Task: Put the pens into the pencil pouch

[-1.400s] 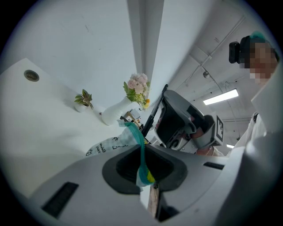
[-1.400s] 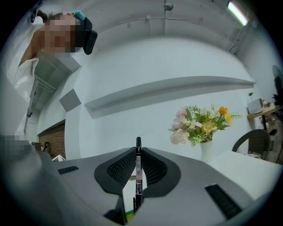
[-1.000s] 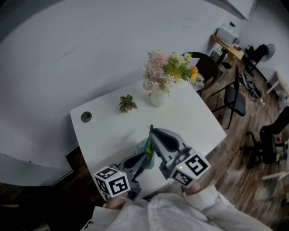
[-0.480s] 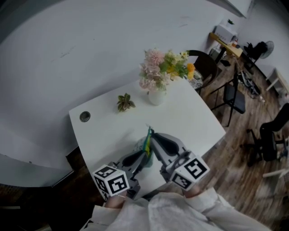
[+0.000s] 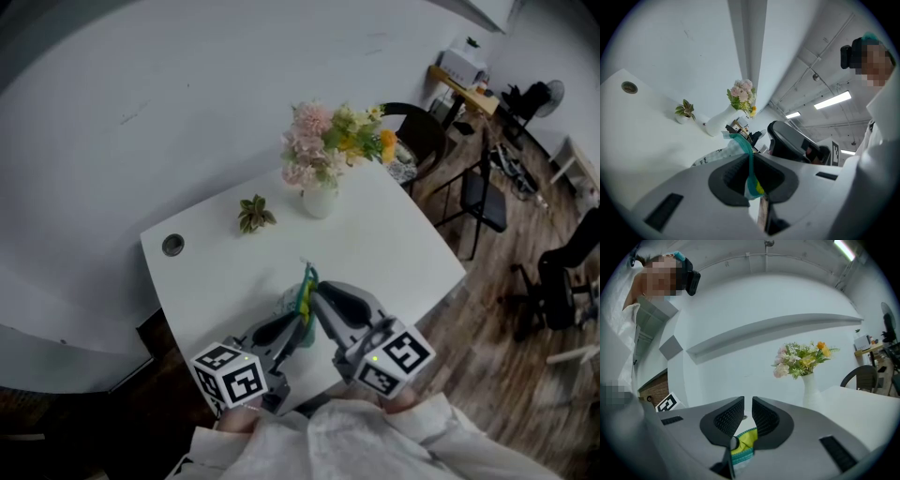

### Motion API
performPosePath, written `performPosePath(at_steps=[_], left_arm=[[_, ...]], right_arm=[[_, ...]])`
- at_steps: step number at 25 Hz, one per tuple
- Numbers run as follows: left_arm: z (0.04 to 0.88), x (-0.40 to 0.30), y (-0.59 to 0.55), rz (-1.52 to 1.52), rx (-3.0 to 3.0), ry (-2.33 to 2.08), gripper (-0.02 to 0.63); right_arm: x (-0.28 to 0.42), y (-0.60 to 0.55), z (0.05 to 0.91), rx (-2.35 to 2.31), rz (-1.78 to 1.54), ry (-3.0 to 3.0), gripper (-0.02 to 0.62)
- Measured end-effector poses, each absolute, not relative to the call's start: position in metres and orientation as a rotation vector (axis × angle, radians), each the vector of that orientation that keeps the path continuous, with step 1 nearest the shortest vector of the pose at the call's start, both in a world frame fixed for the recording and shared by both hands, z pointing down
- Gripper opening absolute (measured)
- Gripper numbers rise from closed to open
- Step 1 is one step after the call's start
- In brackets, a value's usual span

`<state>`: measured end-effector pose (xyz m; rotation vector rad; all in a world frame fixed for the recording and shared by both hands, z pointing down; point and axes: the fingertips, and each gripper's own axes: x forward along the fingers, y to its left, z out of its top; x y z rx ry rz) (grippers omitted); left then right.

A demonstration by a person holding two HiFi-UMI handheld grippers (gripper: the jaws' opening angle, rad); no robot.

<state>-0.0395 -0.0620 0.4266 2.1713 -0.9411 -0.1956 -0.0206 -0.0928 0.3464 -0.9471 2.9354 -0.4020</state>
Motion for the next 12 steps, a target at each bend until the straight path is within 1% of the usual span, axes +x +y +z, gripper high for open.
performPosePath(at_steps=[12], left_arm=[[0.426, -0.0417, -0.0611, -0.175, 2.186, -0.947, 0.032]], right_arm=[[-0.0151, -0.0946, 0.3528, -0.984, -0.41, 2.942, 0.04]])
